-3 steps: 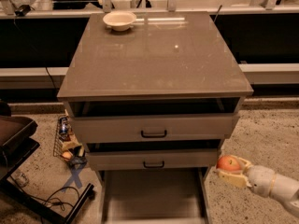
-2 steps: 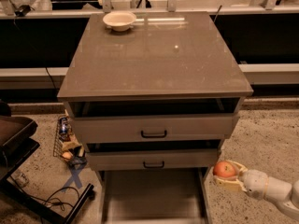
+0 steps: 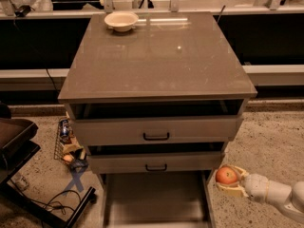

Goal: Place apple into bottom drawer

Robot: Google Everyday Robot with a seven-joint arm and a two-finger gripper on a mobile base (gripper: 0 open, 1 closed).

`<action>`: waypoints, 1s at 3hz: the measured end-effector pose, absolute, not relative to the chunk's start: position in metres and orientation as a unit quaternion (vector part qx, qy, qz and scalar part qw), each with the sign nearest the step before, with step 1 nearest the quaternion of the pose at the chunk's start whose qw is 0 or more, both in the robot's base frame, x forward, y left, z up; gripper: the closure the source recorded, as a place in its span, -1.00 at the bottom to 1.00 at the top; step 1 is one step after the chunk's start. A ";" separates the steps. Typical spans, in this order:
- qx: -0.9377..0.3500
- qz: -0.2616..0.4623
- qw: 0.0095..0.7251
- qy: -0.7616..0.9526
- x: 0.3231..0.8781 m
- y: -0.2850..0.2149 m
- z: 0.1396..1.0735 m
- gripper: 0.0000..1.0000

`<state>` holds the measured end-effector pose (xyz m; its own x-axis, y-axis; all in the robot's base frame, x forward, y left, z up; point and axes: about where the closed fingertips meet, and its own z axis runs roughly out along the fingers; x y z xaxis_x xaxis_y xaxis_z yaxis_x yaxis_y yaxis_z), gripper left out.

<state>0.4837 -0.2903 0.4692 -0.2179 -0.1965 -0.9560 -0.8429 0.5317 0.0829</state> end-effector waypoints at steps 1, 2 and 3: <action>-0.364 0.329 0.505 0.710 0.482 -0.271 0.434 1.00; -0.381 0.338 0.496 0.704 0.478 -0.239 0.362 1.00; -0.401 0.346 0.496 0.688 0.477 -0.203 0.295 1.00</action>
Offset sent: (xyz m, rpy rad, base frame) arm -0.0154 0.0918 -0.2111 0.0038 0.0177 0.1111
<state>0.4773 -0.2026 0.2952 -0.1857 -0.2091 -0.9601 -0.8952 0.4389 0.0775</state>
